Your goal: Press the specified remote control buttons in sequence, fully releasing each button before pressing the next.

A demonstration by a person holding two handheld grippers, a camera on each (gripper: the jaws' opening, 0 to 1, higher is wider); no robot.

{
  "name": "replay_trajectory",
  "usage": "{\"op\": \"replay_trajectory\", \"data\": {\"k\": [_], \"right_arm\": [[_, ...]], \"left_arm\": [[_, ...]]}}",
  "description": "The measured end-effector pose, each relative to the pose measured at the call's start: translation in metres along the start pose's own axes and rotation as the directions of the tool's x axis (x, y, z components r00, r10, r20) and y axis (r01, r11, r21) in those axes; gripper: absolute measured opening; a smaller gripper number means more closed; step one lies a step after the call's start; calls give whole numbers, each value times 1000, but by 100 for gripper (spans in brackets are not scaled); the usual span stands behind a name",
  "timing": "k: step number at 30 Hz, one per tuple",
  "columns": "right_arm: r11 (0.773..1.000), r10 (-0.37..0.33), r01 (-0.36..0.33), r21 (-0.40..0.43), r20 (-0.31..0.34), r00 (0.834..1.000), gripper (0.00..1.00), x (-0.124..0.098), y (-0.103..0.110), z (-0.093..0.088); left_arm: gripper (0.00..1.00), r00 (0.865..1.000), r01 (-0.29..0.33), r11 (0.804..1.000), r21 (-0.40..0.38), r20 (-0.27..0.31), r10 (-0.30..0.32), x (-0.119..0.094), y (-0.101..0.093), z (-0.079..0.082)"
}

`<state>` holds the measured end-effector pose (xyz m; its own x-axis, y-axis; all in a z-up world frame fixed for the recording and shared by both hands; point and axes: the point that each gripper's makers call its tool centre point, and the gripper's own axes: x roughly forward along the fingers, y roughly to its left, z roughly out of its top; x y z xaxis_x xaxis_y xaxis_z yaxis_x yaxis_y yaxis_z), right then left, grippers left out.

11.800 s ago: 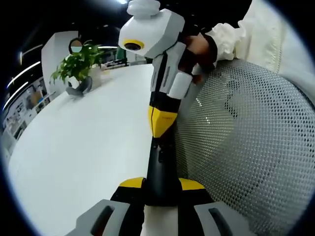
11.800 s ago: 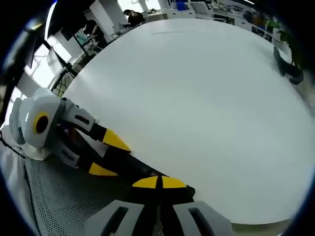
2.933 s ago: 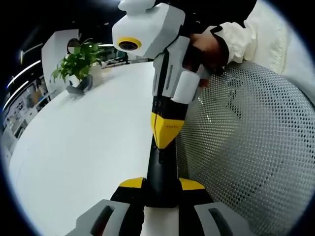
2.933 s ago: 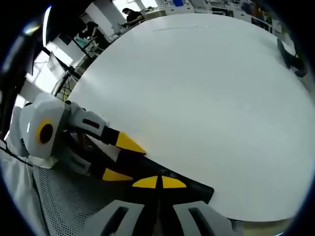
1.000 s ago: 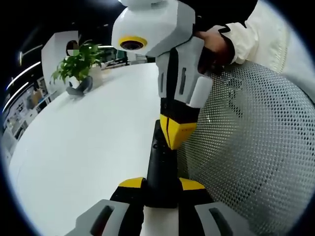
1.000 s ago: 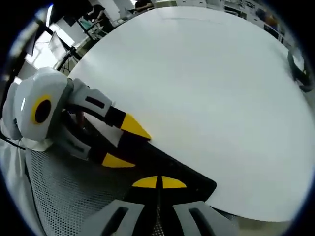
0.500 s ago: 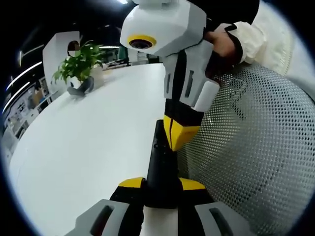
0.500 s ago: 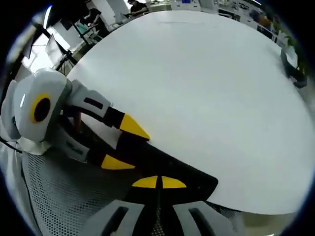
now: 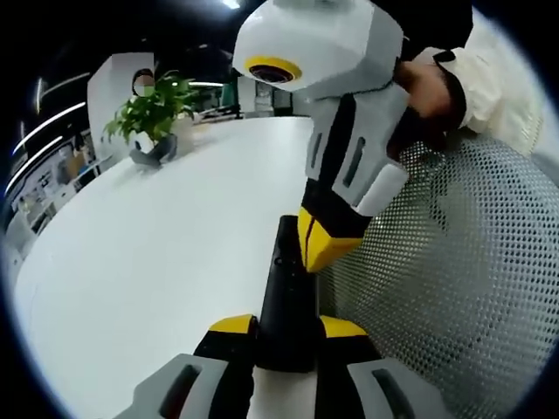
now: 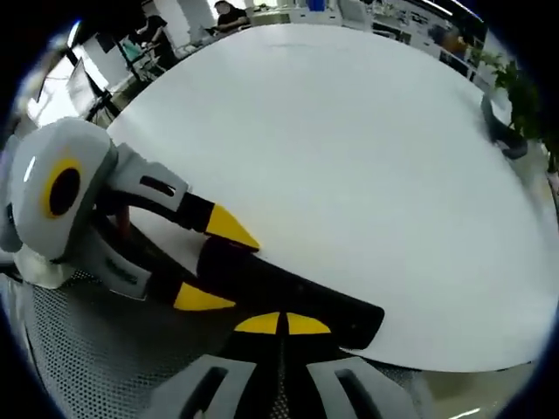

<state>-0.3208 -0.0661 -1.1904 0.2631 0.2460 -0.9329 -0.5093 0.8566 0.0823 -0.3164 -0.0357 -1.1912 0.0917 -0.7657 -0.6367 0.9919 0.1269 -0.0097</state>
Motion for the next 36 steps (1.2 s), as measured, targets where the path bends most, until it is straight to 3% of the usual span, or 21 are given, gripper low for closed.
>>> {"op": "replay_trajectory", "data": {"k": [4, 8, 12, 18, 21, 25, 29, 30, 32, 36], "right_arm": [[999, -16, 17, -39, 21, 1000, 0, 4, -1, 8], [999, 31, -30, 41, -9, 999, 0, 5, -2, 10], [998, 52, -51, 37, -16, 999, 0, 4, -4, 10], [996, 72, -70, -60, 46, 996, 0, 6, -4, 14], [994, 104, -103, -22, 51, 993, 0, 6, -6, 16], [986, 160, -163, 39, 75, 984, 0, 7, -9, 22], [979, 199, -201, 27, 57, 978, 0, 9, -11, 27], [977, 207, -209, 32, 56, 977, 0, 10, -13, 30], [978, 205, -206, 17, 70, 976, 0, 12, -19, 39], [976, 215, -216, 16, 76, 974, 0, 17, -32, 54]], "left_arm": [[25, 1000, -23, 999, -41, -10, 22, -5, 9, -4], [25, 1000, -25, 999, -35, -12, 25, -5, 11, -3], [25, 999, -27, 999, -30, -20, 26, -4, 12, -2], [26, 997, -54, 998, -19, -47, 53, -2, 20, -3], [26, 998, -45, 999, -24, -49, 44, 0, 24, -2], [27, 998, -56, 997, -58, -33, 54, 7, 32, 3], [29, 995, -88, 992, -88, 31, 91, 16, 46, 14], [29, 995, -96, 993, -68, 34, 98, 15, 50, 13], [29, 994, -96, 990, -108, 50, 101, 18, 55, 15], [27, 990, -116, 987, -114, 65, 124, 22, 72, 19]]}}
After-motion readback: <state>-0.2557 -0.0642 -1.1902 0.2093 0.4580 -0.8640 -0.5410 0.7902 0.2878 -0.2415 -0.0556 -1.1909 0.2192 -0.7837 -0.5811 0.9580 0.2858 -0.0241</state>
